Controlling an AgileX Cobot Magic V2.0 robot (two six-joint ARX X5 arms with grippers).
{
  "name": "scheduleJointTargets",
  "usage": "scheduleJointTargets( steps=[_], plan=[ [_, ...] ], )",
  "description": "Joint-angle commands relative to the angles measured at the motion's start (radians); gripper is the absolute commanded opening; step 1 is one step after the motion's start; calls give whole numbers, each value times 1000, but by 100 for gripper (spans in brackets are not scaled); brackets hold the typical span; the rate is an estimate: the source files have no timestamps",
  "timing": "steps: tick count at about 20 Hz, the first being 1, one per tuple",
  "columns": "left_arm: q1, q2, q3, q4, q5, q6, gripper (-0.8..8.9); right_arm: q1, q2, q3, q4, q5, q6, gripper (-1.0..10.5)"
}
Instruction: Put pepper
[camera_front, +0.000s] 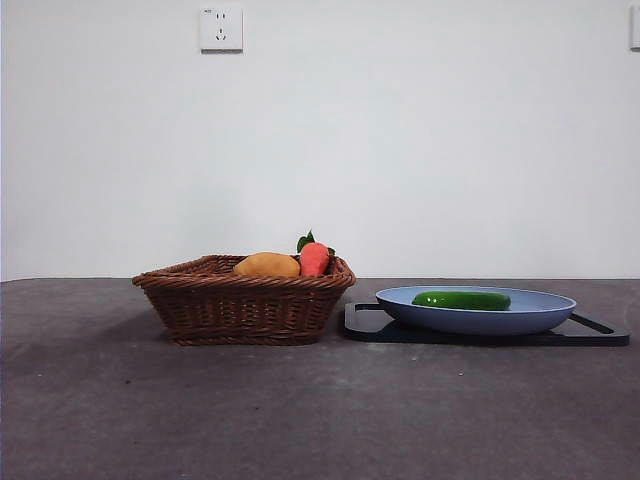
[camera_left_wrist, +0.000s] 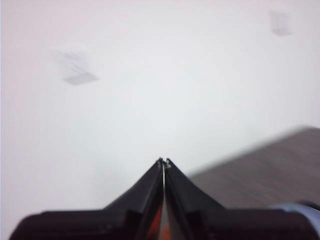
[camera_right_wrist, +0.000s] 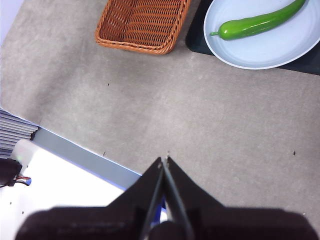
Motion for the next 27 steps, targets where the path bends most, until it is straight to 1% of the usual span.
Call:
scheduleJointTargets(
  steps=[1, 3, 6, 9, 13, 16, 19, 26, 27],
  plan=[
    [85, -114, -182, 169, -55, 40, 8, 2, 7, 18, 6, 3, 6, 11],
    [133, -220, -352, 269, -61, 37, 8, 2, 6, 18, 6, 3, 6, 11],
    [163, -364, -582, 348, -65, 29, 8, 2, 6, 18, 6, 3, 6, 11],
    [182, -480, -772, 376, -66, -45, 8, 2, 7, 18, 6, 3, 6, 11],
    [209, -565, -953, 376, -64, -122, 8, 2, 6, 18, 6, 3, 6, 11],
    [222, -604, -1044, 376, -64, -171, 8, 2, 7, 18, 6, 3, 6, 11],
    [226, -629, -1112, 376, -64, -198, 8, 2, 6, 18, 6, 3, 6, 11],
    [227, -659, -1199, 375, -66, -201, 8, 2, 6, 18, 6, 3, 6, 11],
    [227, -659, -1201, 351, -66, -200, 8, 2, 6, 18, 6, 3, 6, 11]
  ],
)
